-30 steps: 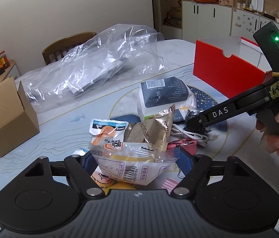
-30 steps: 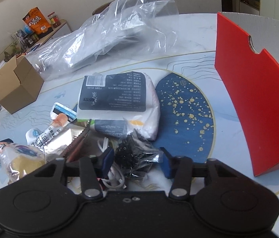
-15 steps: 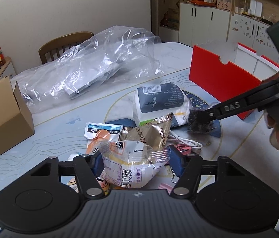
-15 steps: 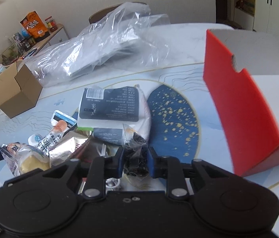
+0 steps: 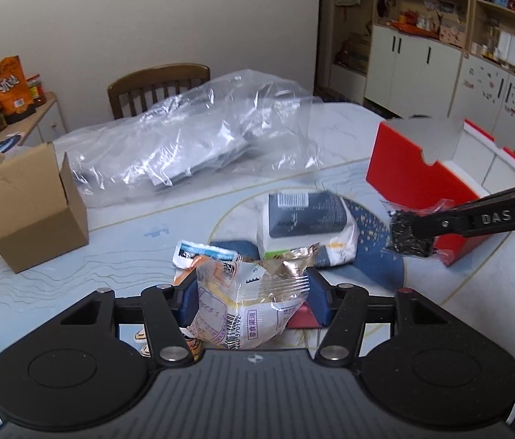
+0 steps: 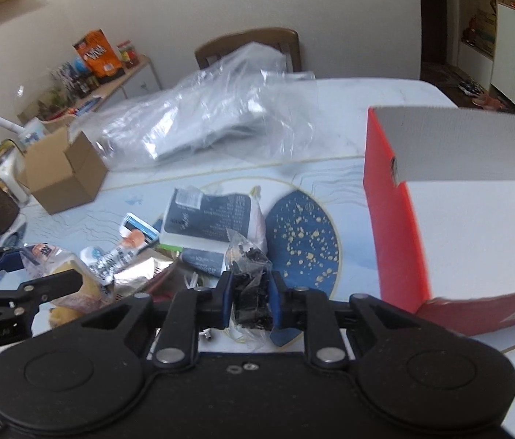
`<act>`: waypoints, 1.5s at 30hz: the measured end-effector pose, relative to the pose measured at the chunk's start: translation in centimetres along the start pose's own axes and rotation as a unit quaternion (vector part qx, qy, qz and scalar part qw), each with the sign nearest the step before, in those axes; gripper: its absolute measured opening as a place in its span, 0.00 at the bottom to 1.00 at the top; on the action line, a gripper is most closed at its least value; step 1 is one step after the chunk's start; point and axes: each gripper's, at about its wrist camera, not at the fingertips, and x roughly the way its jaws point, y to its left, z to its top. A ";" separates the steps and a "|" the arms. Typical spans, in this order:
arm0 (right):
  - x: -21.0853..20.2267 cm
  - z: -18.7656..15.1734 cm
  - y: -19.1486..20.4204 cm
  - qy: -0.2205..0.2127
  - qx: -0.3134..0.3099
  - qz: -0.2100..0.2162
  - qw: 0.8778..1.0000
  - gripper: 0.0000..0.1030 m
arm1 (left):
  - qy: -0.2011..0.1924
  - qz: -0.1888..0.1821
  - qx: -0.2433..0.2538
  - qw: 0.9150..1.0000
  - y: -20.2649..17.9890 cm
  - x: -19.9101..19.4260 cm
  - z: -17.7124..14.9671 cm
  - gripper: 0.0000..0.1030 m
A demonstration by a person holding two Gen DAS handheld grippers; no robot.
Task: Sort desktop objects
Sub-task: 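Grasp the bagged black cable with the right tool while the left tool grasps the pink-printed snack packet, then carry both items over the red shoebox and lower them inside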
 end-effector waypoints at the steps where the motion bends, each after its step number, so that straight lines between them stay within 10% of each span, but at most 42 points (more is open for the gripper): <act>1: -0.5 0.2 -0.2 -0.002 -0.001 0.005 1.000 0.19 | -0.003 -0.001 -0.004 1.000 -0.1 -0.3 0.3 0.55; 19: -7.9 4.0 -7.3 -0.049 -0.009 0.008 0.999 0.19 | -0.038 -0.029 -0.039 0.998 -5.0 -3.1 5.1 0.54; 45: -8.3 4.3 -18.9 -0.037 0.004 -0.044 0.998 0.19 | -0.057 -0.107 0.003 0.993 -16.5 2.3 13.9 0.54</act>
